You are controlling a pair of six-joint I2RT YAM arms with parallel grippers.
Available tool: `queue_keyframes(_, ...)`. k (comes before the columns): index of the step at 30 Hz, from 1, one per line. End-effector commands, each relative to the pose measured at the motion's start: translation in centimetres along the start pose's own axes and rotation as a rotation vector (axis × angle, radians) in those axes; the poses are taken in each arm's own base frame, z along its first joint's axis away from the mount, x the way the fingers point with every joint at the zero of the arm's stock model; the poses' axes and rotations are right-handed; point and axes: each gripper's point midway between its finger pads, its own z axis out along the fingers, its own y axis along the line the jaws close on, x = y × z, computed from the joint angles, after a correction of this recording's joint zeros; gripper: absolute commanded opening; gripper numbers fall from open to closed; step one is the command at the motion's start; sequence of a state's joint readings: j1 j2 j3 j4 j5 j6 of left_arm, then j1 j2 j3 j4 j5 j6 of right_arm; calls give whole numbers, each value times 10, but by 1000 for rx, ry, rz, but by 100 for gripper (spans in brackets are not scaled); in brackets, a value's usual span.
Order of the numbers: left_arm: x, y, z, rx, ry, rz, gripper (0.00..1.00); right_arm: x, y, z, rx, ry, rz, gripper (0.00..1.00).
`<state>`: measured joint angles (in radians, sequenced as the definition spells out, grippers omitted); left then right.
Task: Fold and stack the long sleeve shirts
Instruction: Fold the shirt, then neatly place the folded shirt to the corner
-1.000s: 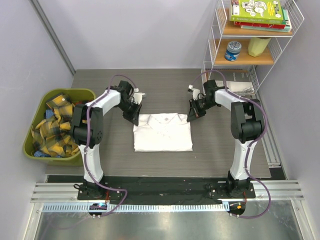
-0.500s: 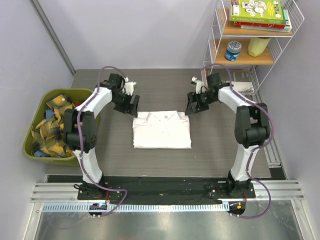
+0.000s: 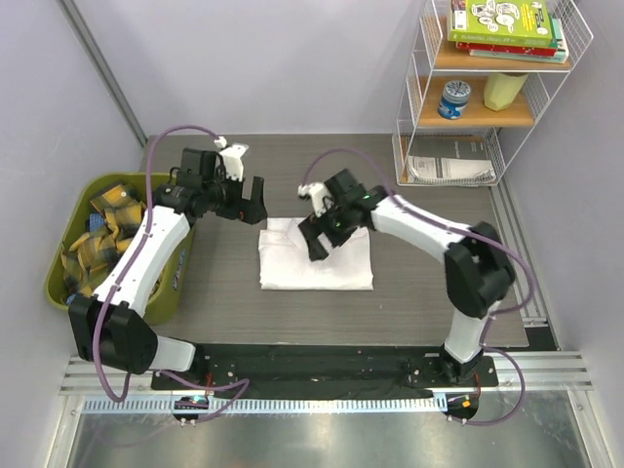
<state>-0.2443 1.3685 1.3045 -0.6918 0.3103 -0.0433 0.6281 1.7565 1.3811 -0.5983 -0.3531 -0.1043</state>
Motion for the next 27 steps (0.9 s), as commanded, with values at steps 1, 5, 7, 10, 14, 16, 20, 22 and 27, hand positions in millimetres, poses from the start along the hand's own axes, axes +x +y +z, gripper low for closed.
queue_keyframes(1,45,-2,13,26,163,-91,100,3,-14,34,126,55,35,95)
queue_keyframes(5,60,8,26,-42,191,-120,100,14,-17,51,163,102,64,95)
queue_keyframes(7,58,13,27,-74,162,-118,100,24,-19,61,194,123,94,96)
queue_keyframes(10,54,20,28,-108,150,-117,100,44,-38,83,255,187,117,96)
queue_keyframes(14,51,24,32,-100,162,-90,100,48,-71,100,250,204,190,95)
queue_keyframes(16,51,27,35,-96,165,-75,100,38,-98,102,268,182,222,95)
queue_keyframes(20,32,25,47,-65,130,-39,100,13,-129,107,280,150,206,94)
queue_keyframes(22,20,29,56,-82,114,-63,99,-13,-136,114,267,96,238,94)
queue_keyframes(27,-12,26,84,-112,84,-100,93,-82,-146,101,228,-78,347,95)
